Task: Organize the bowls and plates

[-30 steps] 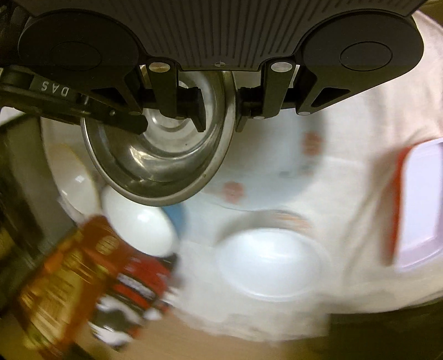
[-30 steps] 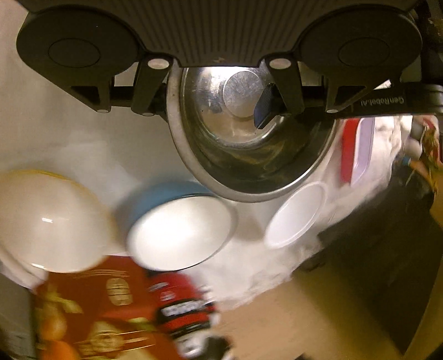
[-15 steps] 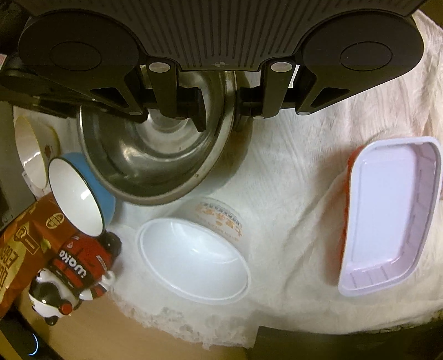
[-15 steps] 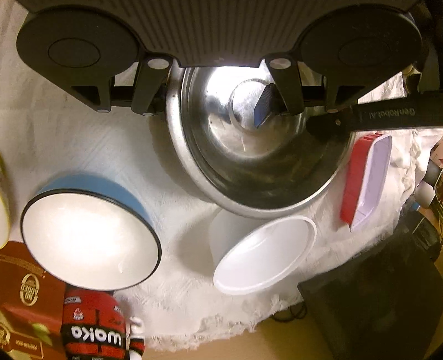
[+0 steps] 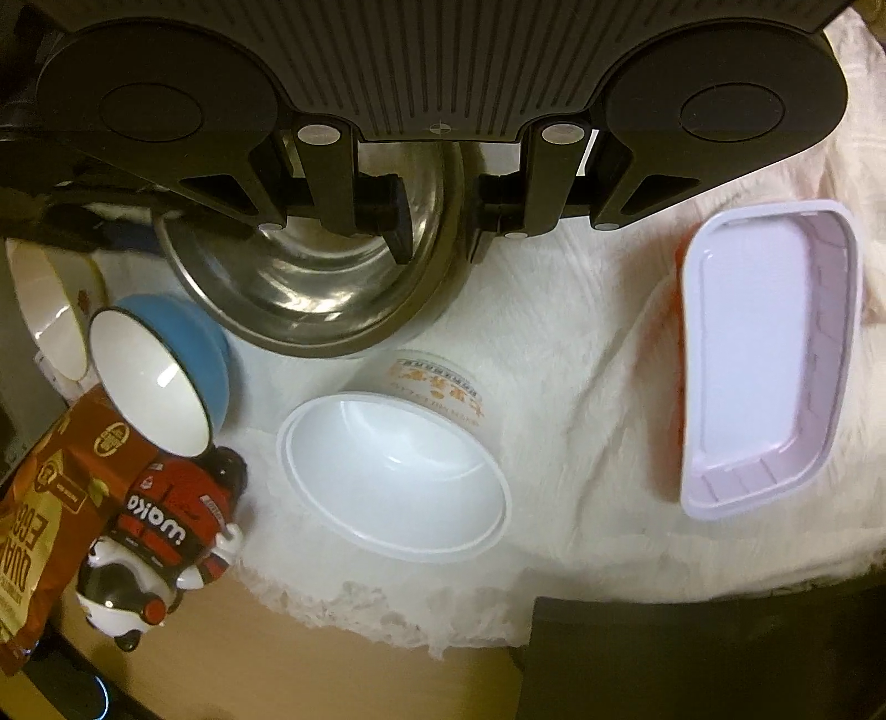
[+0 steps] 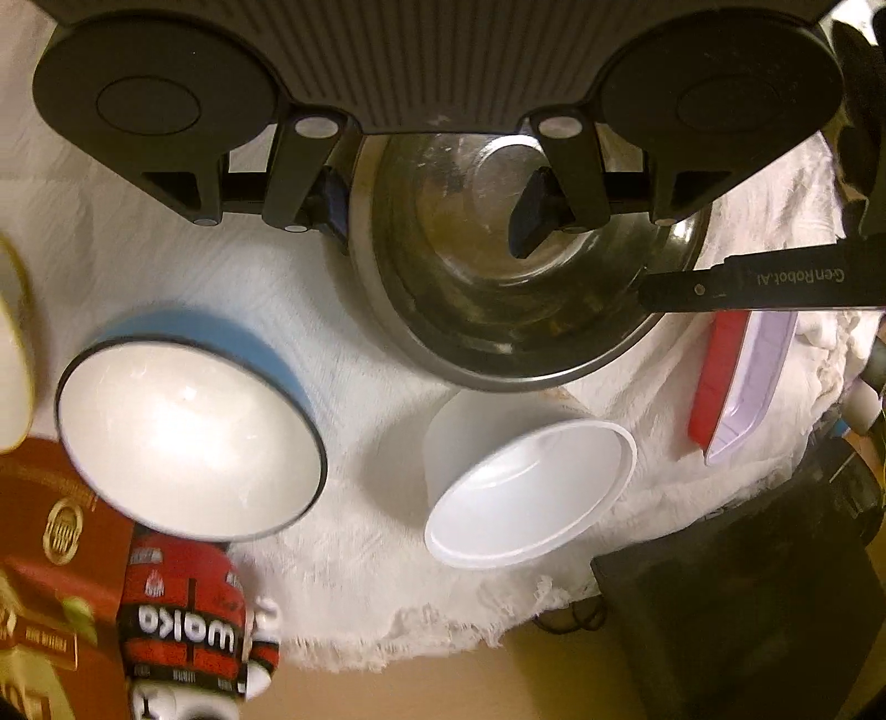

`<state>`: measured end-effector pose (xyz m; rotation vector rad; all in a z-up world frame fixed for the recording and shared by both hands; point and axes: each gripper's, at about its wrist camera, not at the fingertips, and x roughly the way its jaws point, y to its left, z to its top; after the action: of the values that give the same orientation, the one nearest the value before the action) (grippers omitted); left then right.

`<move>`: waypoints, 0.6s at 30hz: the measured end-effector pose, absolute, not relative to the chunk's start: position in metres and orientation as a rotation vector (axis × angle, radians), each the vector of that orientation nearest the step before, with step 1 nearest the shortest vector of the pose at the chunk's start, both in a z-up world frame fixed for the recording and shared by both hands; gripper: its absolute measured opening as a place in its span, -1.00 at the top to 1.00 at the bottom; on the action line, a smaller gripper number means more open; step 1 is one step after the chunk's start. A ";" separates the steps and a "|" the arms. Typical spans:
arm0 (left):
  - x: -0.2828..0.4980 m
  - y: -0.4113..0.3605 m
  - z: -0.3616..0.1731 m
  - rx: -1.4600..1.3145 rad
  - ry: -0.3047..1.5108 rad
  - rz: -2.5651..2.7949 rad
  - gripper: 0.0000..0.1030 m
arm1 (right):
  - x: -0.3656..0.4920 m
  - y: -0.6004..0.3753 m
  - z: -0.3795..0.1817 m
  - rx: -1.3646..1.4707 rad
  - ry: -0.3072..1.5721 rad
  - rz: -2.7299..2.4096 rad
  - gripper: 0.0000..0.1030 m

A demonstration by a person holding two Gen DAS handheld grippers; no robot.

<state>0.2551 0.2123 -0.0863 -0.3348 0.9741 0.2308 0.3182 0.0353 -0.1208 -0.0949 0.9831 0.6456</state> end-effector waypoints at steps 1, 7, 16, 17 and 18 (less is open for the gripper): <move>0.255 0.212 -0.087 -0.326 0.977 0.239 0.54 | 0.316 0.035 -0.118 -0.117 0.950 0.636 -0.16; 0.253 0.220 -0.099 -0.353 1.006 0.262 0.23 | 0.312 0.032 -0.111 -0.205 0.846 0.568 -0.28; 0.247 0.231 -0.104 -0.472 0.998 0.262 0.26 | 0.316 0.024 -0.148 -0.120 1.063 0.554 -0.41; 0.245 0.231 -0.102 -0.475 0.991 0.263 0.29 | 0.316 0.022 -0.150 -0.095 1.086 0.554 -0.40; 0.243 0.232 -0.099 -0.469 0.978 0.263 0.29 | 0.317 0.019 -0.152 -0.067 1.107 0.552 -0.40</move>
<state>0.2430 0.2316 -0.0992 -0.4691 0.9783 0.2633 0.3165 0.0194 -0.1516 -0.0668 1.1067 0.5519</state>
